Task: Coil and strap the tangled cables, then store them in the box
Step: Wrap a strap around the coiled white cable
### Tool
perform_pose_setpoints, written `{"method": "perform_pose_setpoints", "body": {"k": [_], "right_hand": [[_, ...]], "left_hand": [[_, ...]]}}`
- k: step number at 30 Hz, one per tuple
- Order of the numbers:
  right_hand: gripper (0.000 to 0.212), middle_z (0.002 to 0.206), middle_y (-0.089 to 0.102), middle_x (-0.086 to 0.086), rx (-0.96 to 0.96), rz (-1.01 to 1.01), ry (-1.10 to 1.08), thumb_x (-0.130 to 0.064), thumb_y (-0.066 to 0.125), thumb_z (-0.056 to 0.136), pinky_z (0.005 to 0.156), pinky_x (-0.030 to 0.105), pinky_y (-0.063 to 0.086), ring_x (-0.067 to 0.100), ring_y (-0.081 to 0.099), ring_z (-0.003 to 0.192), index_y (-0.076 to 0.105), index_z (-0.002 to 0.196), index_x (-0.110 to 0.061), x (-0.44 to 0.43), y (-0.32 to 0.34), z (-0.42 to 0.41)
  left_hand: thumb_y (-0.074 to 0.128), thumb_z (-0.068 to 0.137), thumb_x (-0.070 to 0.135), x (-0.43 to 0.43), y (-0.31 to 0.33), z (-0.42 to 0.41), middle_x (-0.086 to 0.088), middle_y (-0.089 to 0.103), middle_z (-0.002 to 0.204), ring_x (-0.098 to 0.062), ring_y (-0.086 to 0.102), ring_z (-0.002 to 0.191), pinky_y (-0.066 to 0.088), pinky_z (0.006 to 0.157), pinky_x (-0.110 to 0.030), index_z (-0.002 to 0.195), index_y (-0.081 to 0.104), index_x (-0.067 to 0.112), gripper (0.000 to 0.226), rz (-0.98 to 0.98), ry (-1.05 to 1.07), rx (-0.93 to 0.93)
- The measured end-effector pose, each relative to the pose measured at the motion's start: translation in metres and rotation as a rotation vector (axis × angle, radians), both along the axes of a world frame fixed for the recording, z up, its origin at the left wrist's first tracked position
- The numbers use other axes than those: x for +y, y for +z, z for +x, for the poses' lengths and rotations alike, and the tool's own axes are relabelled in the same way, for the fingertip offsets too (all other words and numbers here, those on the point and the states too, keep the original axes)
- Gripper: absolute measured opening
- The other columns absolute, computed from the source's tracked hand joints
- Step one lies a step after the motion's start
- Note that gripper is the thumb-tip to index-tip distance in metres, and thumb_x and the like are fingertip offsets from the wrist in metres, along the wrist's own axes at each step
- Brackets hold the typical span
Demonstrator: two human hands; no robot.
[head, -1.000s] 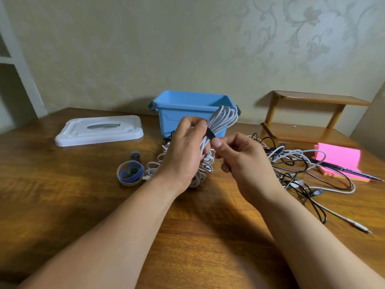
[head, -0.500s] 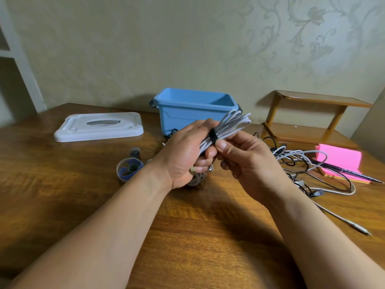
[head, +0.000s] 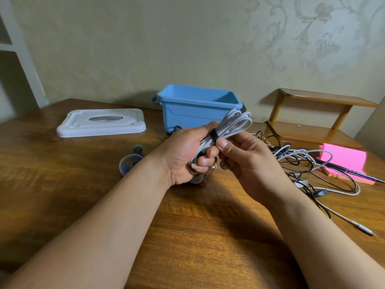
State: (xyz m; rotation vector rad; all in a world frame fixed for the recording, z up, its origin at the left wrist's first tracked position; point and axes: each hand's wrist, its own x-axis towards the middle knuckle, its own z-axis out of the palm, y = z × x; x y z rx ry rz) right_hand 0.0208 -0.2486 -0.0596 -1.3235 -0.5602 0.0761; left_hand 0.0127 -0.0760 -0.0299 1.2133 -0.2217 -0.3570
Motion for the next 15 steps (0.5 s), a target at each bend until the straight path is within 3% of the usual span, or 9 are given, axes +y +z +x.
{"method": "perform_pose_setpoints", "body": {"k": [6,9,11,13,15], "right_hand": [[0.018,0.083,0.066,0.01,-0.052,-0.019,-0.054,-0.017,0.065,0.099,0.064,0.03,0.042,0.022,0.057,0.073,0.067,0.112,-0.004,-0.001,-0.004,0.003],[0.015,0.083,0.062,0.013,-0.08,-0.049,-0.071,-0.013,0.065,0.102,0.064,0.031,0.043,0.02,0.057,0.07,0.068,0.113,-0.002,0.001,-0.004,0.001],[0.012,0.082,0.059,0.012,-0.078,-0.043,-0.099,-0.009,0.062,0.104,0.062,0.029,0.043,0.017,0.054,0.068,0.069,0.112,-0.003,0.001,-0.003,0.001],[0.011,0.076,0.058,0.003,-0.041,0.007,-0.158,-0.006,0.061,0.103,0.06,0.025,0.044,0.012,0.046,0.064,0.071,0.105,-0.009,0.001,-0.001,0.003],[0.011,0.077,0.059,0.001,0.008,0.075,-0.186,-0.008,0.061,0.103,0.061,0.026,0.043,0.013,0.043,0.065,0.072,0.102,-0.011,-0.001,0.002,0.004]], "left_hand": [[0.044,0.112,0.05,-0.006,0.002,0.001,-0.003,0.053,0.059,-0.012,0.049,0.041,0.033,0.034,-0.018,0.098,0.065,0.012,0.045,0.035,0.034,0.038],[0.045,0.109,0.06,-0.006,0.003,0.001,-0.007,0.057,0.06,-0.017,0.055,0.046,0.041,0.041,-0.024,0.095,0.069,0.013,0.054,0.167,0.123,0.014],[0.043,0.107,0.067,-0.006,-0.001,0.003,-0.009,0.065,0.068,-0.022,0.062,0.056,0.052,0.053,-0.031,0.095,0.068,0.014,0.06,0.297,0.232,-0.101],[0.047,0.101,0.07,-0.008,-0.005,0.001,-0.004,0.074,0.09,-0.023,0.072,0.075,0.061,0.073,-0.043,0.11,0.064,0.022,0.052,0.467,0.39,-0.309],[0.055,0.104,0.051,-0.012,-0.008,-0.005,0.005,0.07,0.105,-0.016,0.071,0.084,0.058,0.078,-0.044,0.129,0.053,0.032,0.031,0.646,0.485,-0.612]]}}
